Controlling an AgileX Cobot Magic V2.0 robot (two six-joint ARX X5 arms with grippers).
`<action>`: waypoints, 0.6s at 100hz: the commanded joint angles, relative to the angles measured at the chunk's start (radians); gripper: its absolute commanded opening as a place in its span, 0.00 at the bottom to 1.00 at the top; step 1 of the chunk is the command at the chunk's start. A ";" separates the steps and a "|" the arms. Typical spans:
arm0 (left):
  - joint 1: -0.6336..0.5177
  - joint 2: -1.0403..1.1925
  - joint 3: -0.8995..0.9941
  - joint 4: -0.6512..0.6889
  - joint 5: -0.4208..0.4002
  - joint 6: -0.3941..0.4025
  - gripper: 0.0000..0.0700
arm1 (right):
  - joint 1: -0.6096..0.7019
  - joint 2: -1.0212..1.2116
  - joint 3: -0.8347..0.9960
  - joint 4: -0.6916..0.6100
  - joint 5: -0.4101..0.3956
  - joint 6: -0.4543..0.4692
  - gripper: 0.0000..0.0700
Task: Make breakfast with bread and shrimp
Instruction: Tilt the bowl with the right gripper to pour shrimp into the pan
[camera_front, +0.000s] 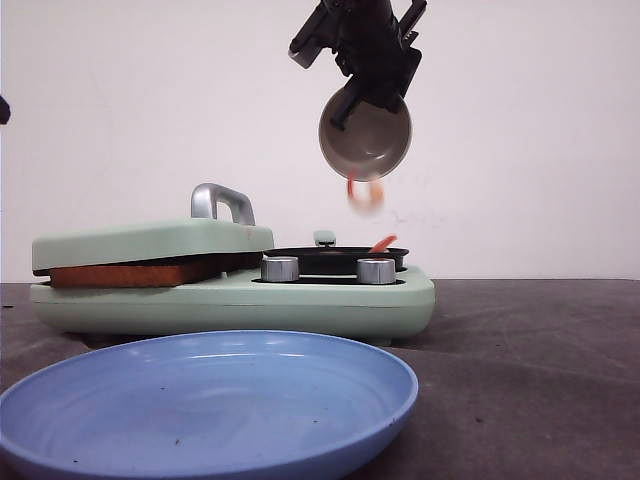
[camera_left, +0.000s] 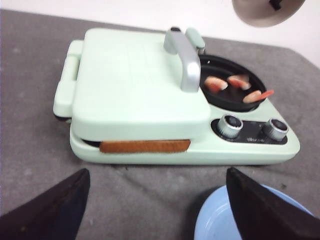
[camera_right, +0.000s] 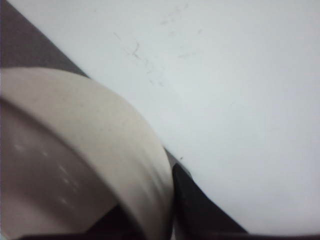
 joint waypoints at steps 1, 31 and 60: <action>-0.003 0.000 0.011 0.017 0.001 0.010 0.67 | 0.011 0.027 0.025 0.016 0.009 -0.020 0.00; -0.003 0.000 0.011 0.016 0.001 0.010 0.67 | 0.011 0.027 0.025 -0.001 0.002 0.045 0.00; -0.003 0.000 0.011 -0.005 0.001 0.010 0.67 | 0.011 0.025 0.030 -0.058 0.001 0.124 0.00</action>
